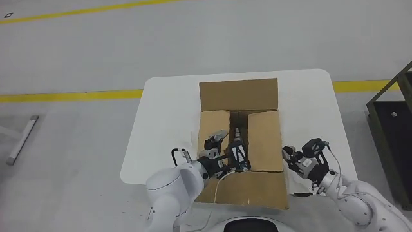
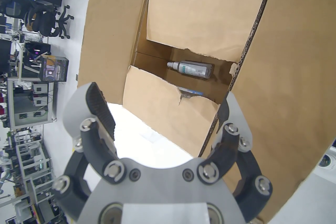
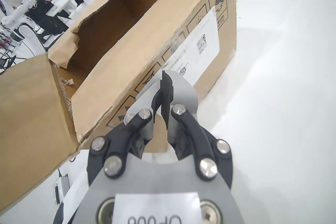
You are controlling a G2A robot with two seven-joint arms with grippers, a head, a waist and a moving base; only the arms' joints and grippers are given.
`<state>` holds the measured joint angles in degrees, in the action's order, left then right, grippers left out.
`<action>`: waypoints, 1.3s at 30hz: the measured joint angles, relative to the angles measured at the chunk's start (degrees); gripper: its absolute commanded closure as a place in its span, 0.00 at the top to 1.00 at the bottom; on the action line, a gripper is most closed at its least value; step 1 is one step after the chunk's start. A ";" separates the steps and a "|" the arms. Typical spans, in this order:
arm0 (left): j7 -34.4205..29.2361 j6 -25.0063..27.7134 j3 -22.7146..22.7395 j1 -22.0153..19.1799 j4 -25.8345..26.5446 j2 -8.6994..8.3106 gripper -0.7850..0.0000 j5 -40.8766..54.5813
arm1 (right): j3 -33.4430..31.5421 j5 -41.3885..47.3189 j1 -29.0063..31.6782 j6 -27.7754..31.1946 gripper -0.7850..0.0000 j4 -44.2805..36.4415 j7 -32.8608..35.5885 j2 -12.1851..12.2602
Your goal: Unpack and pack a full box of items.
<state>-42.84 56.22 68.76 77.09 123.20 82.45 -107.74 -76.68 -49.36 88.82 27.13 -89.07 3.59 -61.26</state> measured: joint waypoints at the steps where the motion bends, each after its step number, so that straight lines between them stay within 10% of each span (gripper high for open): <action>1: 0.09 -0.09 0.00 0.03 -0.02 0.00 1.00 0.00 | -0.14 0.09 0.06 -0.20 0.00 -0.11 -0.27 -0.01; 19: -4.71 -15.94 -11.52 -11.13 -15.70 2.21 1.00 4.12 | -11.77 -3.20 8.91 2.77 0.00 -7.32 -6.86 1.32; 39: -7.98 -23.24 -12.59 -11.31 -20.80 2.33 1.00 -2.40 | -12.83 -3.65 11.30 5.34 0.00 -8.78 -7.98 1.16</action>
<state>-50.82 32.98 56.17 65.78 102.40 84.78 -110.14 -89.51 -53.02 100.12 32.47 -97.85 -4.39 -60.11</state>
